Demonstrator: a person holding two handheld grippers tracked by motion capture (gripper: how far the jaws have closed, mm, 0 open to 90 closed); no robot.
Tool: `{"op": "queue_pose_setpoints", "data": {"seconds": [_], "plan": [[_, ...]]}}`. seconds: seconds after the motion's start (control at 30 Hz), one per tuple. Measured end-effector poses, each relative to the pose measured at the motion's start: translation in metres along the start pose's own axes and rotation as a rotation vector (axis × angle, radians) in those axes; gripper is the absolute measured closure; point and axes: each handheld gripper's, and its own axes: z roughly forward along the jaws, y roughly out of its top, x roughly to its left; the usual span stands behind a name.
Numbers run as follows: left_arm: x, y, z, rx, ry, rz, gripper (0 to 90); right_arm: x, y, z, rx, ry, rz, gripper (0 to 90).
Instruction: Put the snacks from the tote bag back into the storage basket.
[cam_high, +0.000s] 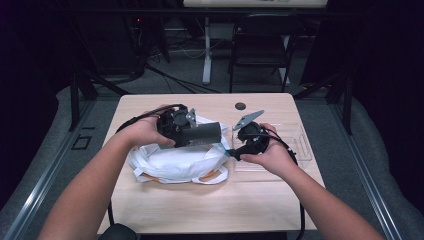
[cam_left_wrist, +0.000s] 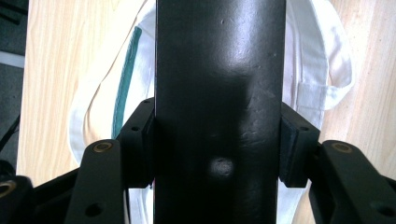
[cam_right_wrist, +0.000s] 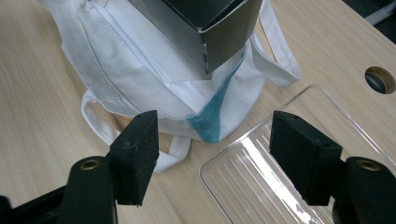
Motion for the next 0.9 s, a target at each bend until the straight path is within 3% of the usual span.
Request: {"op": "queue_pose_setpoints", "data": {"seconds": [0.17, 0.5, 0.9], "plan": [[0.000, 0.008, 0.002, 0.004, -0.006, 0.009, 42.7, -0.007, 0.003, -0.005, 0.000, 0.007, 0.005, 31.6], [-0.004, 0.024, -0.001, -0.003, -0.008, 0.041, 42.7, -0.014, 0.008, -0.011, 0.009, -0.017, -0.058, 30.8], [-0.008, 0.038, 0.000, -0.019, -0.016, 0.068, 42.7, -0.016, 0.015, -0.020, -0.014, -0.002, -0.118, 30.9]]}}
